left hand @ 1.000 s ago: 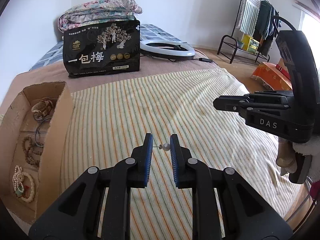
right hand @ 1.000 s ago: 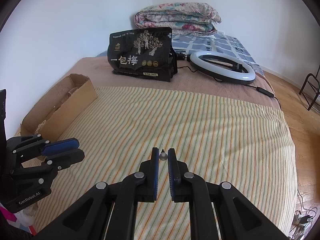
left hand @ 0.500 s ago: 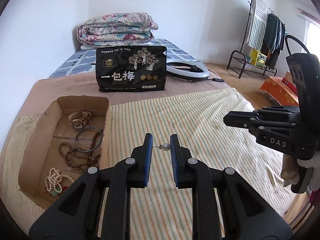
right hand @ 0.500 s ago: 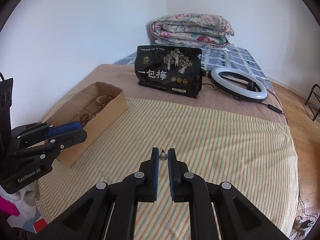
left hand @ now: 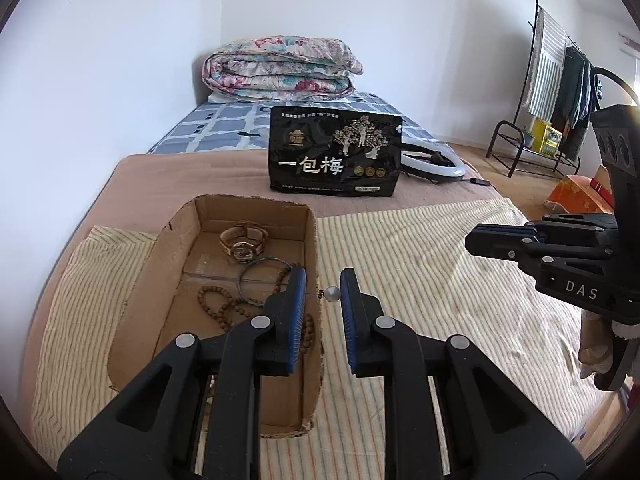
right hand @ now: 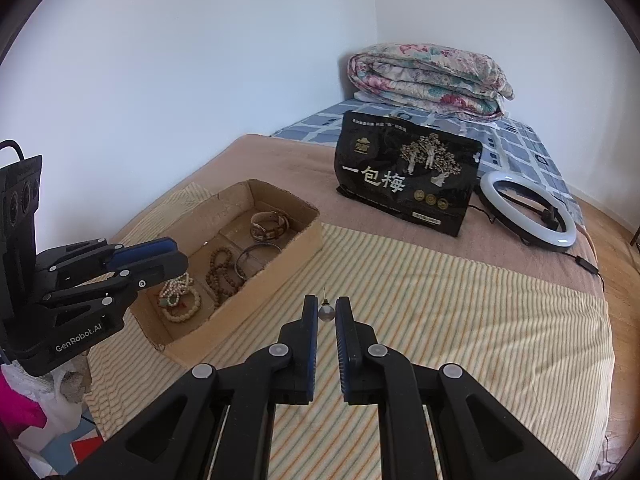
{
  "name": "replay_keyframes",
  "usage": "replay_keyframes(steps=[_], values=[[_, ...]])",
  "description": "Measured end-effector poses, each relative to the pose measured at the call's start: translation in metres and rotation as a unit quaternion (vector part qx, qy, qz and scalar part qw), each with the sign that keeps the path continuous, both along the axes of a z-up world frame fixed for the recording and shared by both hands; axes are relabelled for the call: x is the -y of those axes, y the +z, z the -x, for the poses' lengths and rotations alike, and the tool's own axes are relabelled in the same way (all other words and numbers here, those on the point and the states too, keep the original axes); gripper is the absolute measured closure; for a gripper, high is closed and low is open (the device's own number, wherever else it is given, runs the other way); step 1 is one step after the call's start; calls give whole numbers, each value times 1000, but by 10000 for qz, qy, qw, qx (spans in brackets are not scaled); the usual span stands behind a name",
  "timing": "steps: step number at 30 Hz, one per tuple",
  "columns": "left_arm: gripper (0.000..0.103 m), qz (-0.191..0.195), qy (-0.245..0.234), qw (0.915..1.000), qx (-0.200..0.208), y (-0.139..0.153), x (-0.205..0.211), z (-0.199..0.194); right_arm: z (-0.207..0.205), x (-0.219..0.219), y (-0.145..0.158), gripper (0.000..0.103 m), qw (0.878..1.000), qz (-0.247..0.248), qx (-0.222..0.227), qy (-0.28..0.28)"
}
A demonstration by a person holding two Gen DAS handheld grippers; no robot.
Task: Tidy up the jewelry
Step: 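Carry both held pearl earrings over the cardboard box, then open both tools to drop the earrings into the box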
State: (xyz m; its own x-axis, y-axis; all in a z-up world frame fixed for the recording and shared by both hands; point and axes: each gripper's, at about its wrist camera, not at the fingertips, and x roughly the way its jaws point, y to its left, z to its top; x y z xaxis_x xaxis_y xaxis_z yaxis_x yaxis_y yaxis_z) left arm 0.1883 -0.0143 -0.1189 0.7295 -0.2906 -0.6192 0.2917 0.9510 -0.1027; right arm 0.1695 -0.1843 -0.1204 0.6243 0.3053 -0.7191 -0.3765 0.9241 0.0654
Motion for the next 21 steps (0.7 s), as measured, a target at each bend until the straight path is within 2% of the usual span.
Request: replay_keyframes(steps=[12,21], values=[[87,-81,482,9988,-82,-7,-58,-13,-30,-57,-2,96,9993,-151,-61,348],[87,-118,646,9976,-219,-18,-79,-24,-49,-90,-16,96,9981,-227,-225,528]])
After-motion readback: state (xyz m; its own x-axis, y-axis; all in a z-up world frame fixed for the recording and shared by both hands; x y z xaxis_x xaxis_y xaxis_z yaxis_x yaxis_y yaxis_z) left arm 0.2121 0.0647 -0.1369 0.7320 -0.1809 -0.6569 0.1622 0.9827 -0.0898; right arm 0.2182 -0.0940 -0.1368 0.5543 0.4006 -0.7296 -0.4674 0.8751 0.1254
